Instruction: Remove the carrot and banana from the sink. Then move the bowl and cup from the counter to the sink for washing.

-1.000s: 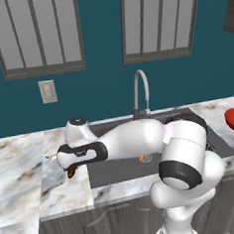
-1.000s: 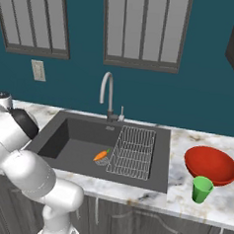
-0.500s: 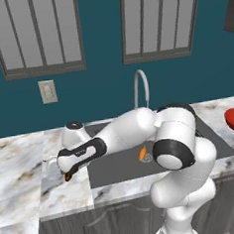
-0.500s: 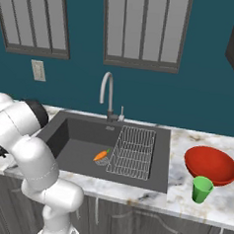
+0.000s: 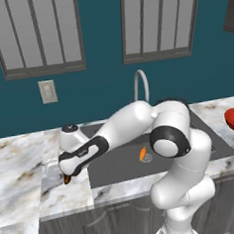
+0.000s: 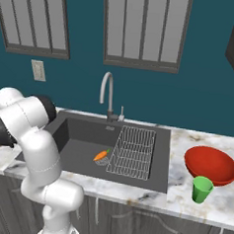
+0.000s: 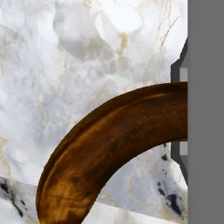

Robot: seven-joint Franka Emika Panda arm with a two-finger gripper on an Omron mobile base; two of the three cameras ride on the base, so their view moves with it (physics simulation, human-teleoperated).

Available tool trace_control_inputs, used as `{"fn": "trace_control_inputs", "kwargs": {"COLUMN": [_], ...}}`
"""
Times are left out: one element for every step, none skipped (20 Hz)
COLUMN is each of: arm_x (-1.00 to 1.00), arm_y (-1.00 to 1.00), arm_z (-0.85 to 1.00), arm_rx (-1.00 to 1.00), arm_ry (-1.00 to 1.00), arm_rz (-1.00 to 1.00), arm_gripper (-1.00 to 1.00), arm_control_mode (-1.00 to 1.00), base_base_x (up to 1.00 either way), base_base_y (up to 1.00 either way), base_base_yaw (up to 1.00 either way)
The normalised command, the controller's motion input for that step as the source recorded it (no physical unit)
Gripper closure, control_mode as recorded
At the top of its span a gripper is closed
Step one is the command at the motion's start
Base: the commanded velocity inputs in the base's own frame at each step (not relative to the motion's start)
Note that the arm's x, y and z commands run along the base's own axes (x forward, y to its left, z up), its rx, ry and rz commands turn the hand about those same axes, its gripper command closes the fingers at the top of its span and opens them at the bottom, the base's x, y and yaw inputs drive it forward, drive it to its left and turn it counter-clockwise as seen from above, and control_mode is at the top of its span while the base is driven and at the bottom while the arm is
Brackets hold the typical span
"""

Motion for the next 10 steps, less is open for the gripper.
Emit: {"fn": "trace_control_inputs", "kwargs": {"arm_x": [0.0,0.0,0.0,0.0,0.0,0.0,0.0,0.0,0.0,0.0], "arm_y": [0.04,0.04,0.0,0.0,0.02,0.02,0.02,0.02,0.01,0.0], "arm_z": [-0.14,-0.14,-0.14,-0.16,-0.16,-0.16,-0.16,-0.16,-0.15,-0.15], "arm_rx": [-0.04,-0.02,-0.02,-0.01,-0.02,-0.02,-0.01,-0.01,-0.01,0.0], "arm_ry": [0.05,0.06,0.05,0.07,0.07,0.05,0.05,0.04,0.03,0.04], "arm_rz": [0.0,0.0,0.0,0.0,0.0,0.0,0.0,0.0,0.0,0.0], "arm_gripper": [1.0,1.0,1.0,1.0,1.0,1.0,1.0,1.0,1.0,1.0], "arm_control_mode": [-1.0,-1.0,-1.0,-1.0,-1.0,-1.0,-1.0,-1.0,-1.0,-1.0], "base_base_x": [0.0,0.0,0.0,0.0,0.0,0.0,0.0,0.0,0.0,0.0], "base_base_y": [0.0,0.0,0.0,0.0,0.0,0.0,0.0,0.0,0.0,0.0], "base_base_yaw": [0.0,0.0,0.0,0.0,0.0,0.0,0.0,0.0,0.0,0.0]}}
